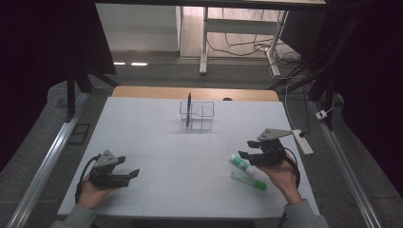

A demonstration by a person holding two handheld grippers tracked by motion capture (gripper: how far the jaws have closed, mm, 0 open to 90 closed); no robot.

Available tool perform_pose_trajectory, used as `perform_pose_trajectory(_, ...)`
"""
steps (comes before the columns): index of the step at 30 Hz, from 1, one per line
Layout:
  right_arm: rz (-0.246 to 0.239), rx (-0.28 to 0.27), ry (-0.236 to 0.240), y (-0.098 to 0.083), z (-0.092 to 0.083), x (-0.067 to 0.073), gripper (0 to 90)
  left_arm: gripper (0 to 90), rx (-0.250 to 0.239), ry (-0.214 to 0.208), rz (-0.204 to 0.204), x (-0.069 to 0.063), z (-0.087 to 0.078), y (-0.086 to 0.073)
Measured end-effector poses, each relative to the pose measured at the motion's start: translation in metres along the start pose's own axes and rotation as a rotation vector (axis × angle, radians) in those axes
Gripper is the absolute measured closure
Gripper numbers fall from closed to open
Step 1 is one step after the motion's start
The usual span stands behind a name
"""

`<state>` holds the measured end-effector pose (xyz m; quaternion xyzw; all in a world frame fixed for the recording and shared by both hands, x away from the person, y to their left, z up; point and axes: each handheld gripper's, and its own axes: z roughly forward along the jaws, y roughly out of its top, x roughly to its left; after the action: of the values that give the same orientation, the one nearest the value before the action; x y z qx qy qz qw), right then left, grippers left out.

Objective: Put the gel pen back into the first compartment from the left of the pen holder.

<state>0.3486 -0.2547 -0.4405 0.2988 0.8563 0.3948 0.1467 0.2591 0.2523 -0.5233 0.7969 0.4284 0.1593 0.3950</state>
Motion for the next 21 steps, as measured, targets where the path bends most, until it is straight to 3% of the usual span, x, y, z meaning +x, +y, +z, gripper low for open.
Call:
perform_pose_trajectory(12,0.011,0.024,0.001,-0.018,-0.018,-0.001,41.3,21.6,0.002,0.007,0.005,0.000,-0.001,-0.001)
perform_pose_trajectory(21,0.001,0.085,0.017,-0.029,-0.020,-0.003,41.0,21.6,-0.002,0.009,0.004,0.000,-0.002,0.000)
